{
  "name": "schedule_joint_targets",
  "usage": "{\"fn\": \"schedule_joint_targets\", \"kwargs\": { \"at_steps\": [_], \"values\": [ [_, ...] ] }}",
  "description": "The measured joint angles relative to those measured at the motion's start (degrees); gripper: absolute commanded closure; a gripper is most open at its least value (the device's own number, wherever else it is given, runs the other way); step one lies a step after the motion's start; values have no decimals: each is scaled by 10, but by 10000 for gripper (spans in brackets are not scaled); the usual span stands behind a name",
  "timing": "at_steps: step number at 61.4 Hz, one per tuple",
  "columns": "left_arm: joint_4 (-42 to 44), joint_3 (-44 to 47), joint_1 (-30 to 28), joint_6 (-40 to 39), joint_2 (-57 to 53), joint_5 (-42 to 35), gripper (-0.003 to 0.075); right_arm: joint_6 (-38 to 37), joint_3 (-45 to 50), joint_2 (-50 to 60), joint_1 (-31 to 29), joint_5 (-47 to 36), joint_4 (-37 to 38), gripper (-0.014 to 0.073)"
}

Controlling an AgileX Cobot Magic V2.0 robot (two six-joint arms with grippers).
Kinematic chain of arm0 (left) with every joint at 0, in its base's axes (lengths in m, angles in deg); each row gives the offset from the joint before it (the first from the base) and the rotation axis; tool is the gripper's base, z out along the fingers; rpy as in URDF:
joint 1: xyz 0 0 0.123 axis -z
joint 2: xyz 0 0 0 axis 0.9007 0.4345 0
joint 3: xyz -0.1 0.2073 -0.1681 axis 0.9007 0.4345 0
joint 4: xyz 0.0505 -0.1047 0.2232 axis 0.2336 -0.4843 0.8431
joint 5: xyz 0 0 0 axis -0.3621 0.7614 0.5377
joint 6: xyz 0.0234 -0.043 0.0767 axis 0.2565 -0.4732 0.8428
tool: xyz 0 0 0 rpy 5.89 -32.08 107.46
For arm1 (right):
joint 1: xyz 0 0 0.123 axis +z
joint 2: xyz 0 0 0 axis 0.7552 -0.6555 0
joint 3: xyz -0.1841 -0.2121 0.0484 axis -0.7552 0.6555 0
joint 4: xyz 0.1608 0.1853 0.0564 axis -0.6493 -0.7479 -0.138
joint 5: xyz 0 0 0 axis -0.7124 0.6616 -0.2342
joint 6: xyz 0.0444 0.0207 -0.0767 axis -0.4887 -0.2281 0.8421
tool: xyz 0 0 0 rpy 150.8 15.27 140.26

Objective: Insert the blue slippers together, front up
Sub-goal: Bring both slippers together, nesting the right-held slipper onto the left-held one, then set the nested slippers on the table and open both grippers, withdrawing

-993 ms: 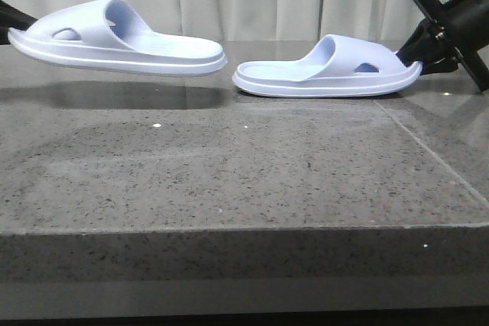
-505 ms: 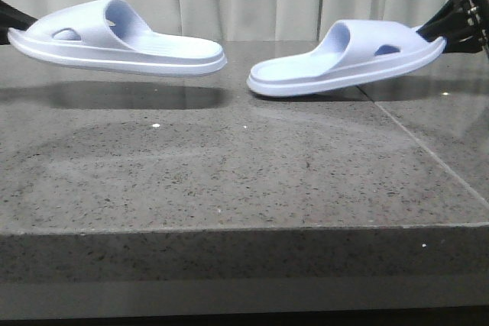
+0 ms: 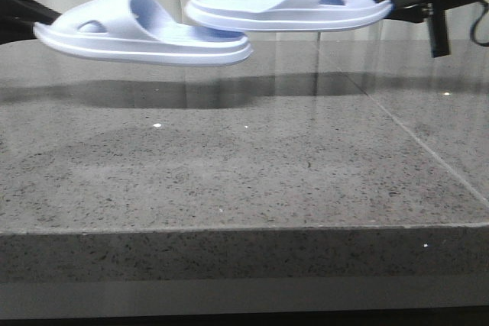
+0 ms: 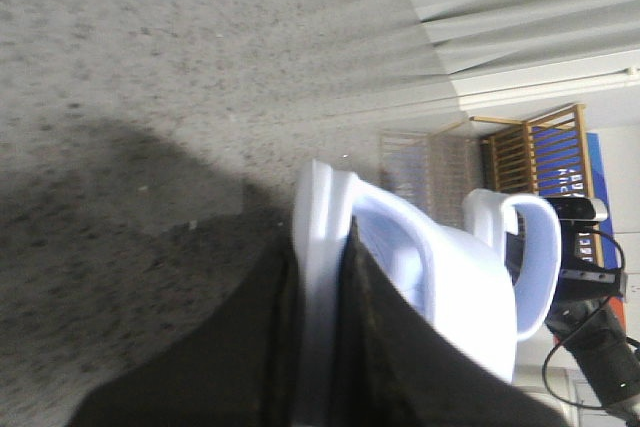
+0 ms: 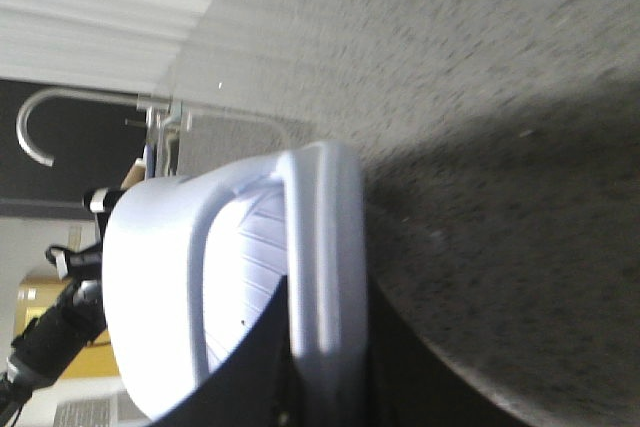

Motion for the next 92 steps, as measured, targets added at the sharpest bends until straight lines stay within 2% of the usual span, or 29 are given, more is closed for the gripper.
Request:
{"fn": "schedule_joint_targets", "kwargs": {
  "at_steps": [13,39,62,68,74,79,84,92],
  "values": [
    [-53,0,36,1,0,-14,741,-3,1,0,49,-13,-4,655],
    [-111,2,92,3,0,-124,741,-4,1,0,104,-96,-33,655],
    [-132,4,116,6,0,-169,741,-4,1,0,112,-120,-39,650],
    [-130,4,116,6,0,-169,740,-4,1,0,112,-121,-39,616],
    [-121,4,115,6,0,-169,735,-4,1,0,112,-121,-27,531],
    [-104,4,108,6,0,-161,694,-4,1,0,108,-116,-14,443],
    [-88,4,100,6,0,-129,609,-4,1,0,101,-94,-2,358],
    [-54,4,93,5,0,-72,445,-5,1,0,91,-49,17,319]
  ]
}}
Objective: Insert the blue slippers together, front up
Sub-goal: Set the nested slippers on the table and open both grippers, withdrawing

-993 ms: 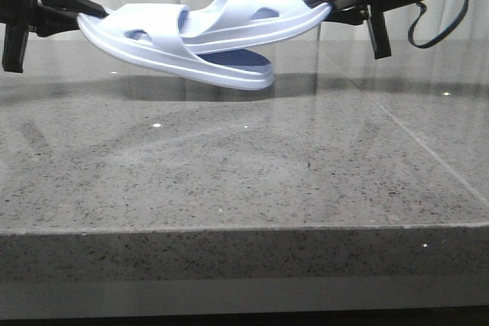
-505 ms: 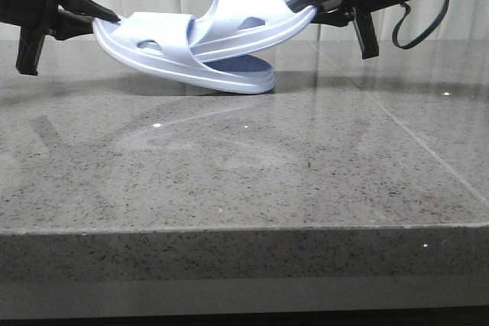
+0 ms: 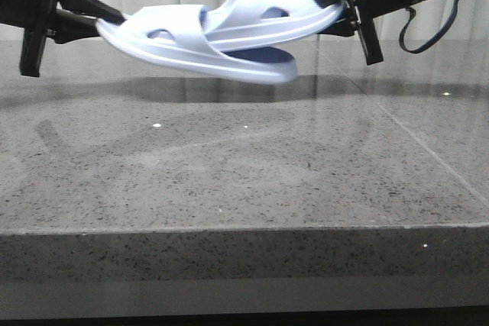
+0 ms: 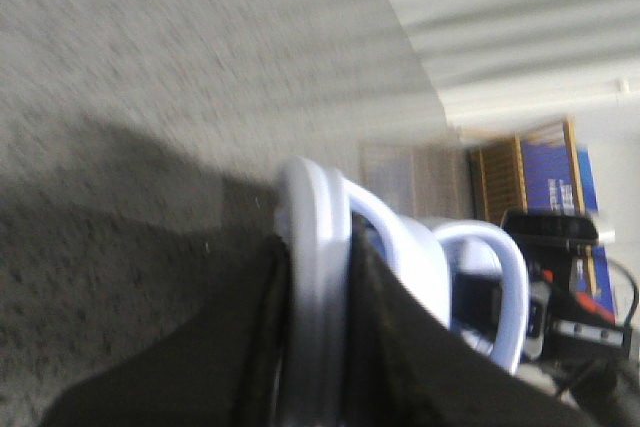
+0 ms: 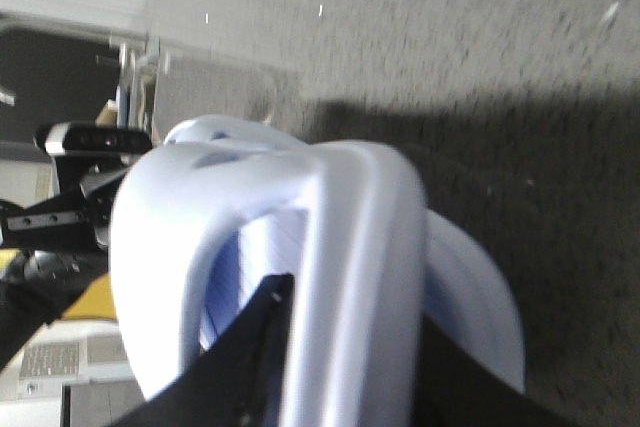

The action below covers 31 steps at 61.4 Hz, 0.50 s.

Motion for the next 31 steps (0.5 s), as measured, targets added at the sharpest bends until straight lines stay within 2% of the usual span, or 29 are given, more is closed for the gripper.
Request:
{"fn": "schedule_joint_targets", "kwargs": {
  "at_steps": [6,13,23,31],
  "values": [
    [22,0,-14,-1,0,23,339,0,0,0,-24,18,17,316],
    [43,0,-32,-2,0,33,259,0,0,0,-50,29,29,291],
    [56,0,-52,-2,0,45,237,0,0,0,-81,44,40,162],
    [64,0,-66,-2,0,55,237,0,0,3,-91,46,61,153]
  ]
}}
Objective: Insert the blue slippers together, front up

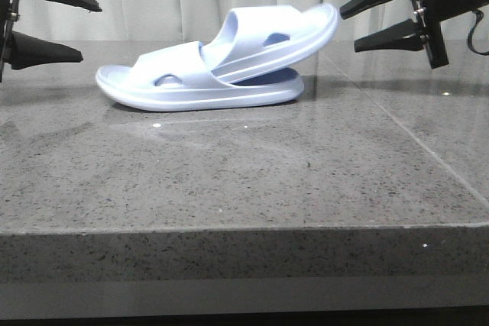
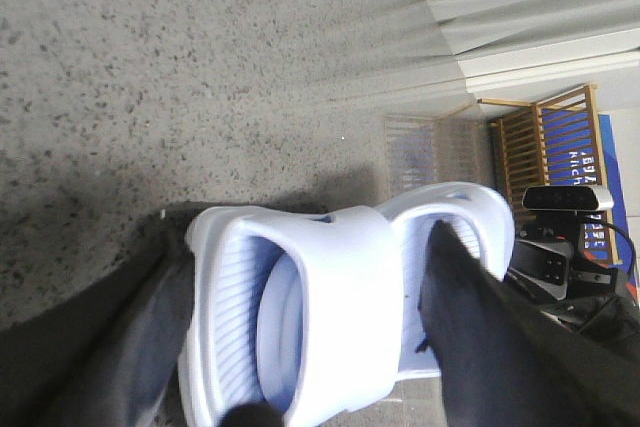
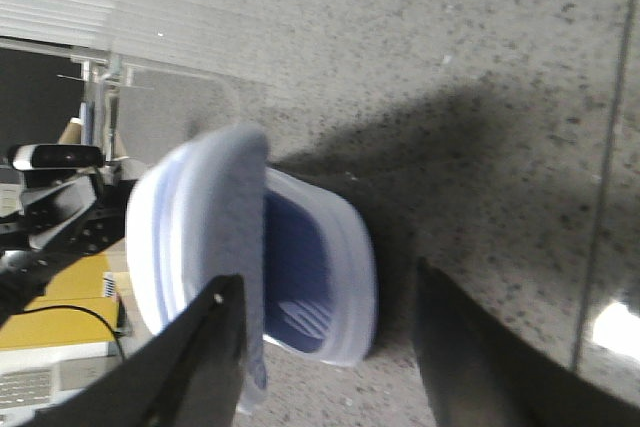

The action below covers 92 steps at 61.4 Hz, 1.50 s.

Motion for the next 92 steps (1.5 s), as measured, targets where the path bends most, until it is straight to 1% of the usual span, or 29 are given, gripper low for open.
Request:
{"fn": "schedule_joint_targets", "kwargs": {
  "at_steps": [7,10,11,12,14,18,19,20,21,23,24,25,27,30,38,43,47,53,57,65,75,84,92],
  "values": [
    [8,0,-18,0,-1,11,243,0,0,8,-7,0,19,163],
    [15,0,-26,0,-5,14,267,-1,0,14,-11,-1,28,200],
    [19,0,-30,0,-7,14,288,-1,0,17,-11,-1,31,216],
    [22,0,-33,0,-9,14,304,-1,0,20,-12,-4,36,246],
    [31,0,-38,0,-13,14,355,-1,0,25,-15,-7,43,293],
    [51,0,-48,0,-24,15,477,-1,0,39,-17,-17,69,417],
    [56,0,-49,0,-26,15,508,-1,0,44,-17,-19,76,461],
    [64,0,-49,0,-31,15,559,-1,0,48,-18,-23,87,492],
    [69,0,-50,0,-34,15,594,-1,0,53,-18,-25,95,536],
    [79,0,-51,0,-41,14,664,-1,0,61,-18,-30,114,591],
    [85,0,-51,0,-45,13,717,-1,0,66,-18,-31,126,615],
    [89,0,-51,3,-49,13,743,-1,0,70,-18,-33,134,637],
    [97,0,-51,5,-56,13,741,-1,0,78,-18,-34,148,669],
    [103,0,-51,12,-66,10,741,-1,0,93,-18,-37,172,648],
    [119,0,-51,24,-100,1,741,-1,6,136,-18,-49,232,653],
    [142,3,-51,32,-127,-16,741,-1,26,173,-17,-79,261,653],
    [171,17,-47,36,-160,-49,741,-1,54,216,-6,-120,303,653],
    [227,50,-29,38,-218,-134,741,-1,107,285,25,-191,364,653],
    [261,86,-8,39,-272,-202,741,-1,149,332,49,-239,388,653],
    [315,159,44,39,-374,-345,741,-1,236,423,84,-328,413,653],
    [349,258,104,41,-505,-486,741,-1,358,537,122,-443,424,653],
    [361,336,141,41,-606,-561,741,-1,440,637,154,-512,425,653],
    [362,391,151,42,-684,-586,741,-1,509,723,174,-560,425,653]
  ]
}}
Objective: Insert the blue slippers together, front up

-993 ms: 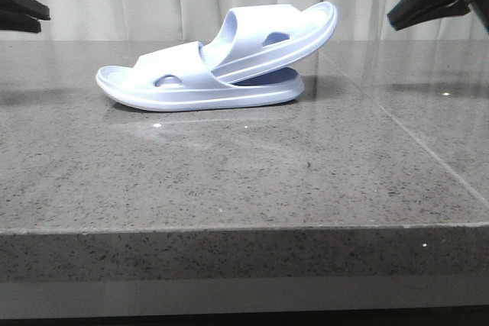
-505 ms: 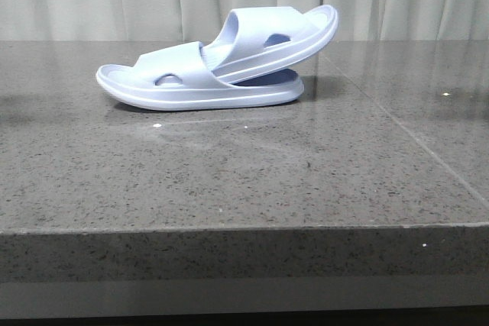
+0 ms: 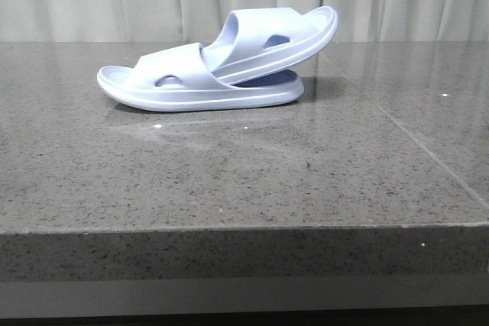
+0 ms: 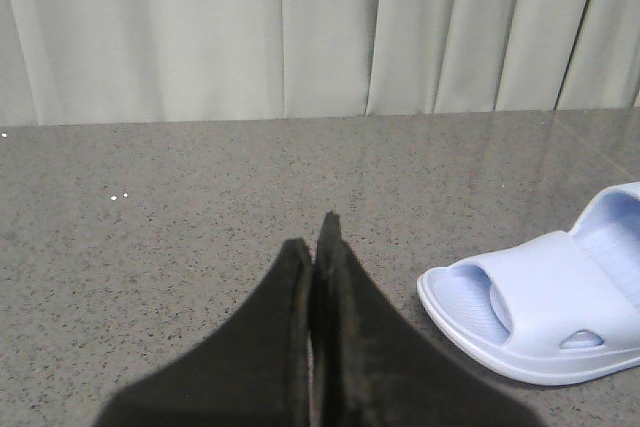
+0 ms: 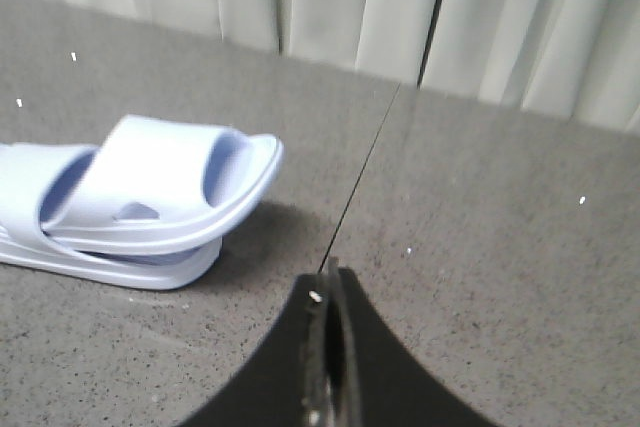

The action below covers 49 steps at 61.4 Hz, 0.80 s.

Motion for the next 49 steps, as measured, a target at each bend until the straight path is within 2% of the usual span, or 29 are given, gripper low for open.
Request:
{"fn": "schedule_joint_targets", "kwargs": {
  "at_steps": [9,25,32,49],
  "values": [
    [0,51,0,0,-88,-5,741,0,67,106,6,-28,0,653],
    [0,131,0,1,-238,-5,741,1,168,260,6,-28,0,653],
    [0,147,0,1,-272,-4,741,1,182,292,6,-27,0,653],
    [1,149,0,1,-275,-4,741,1,186,297,6,-27,0,653]
  ]
}}
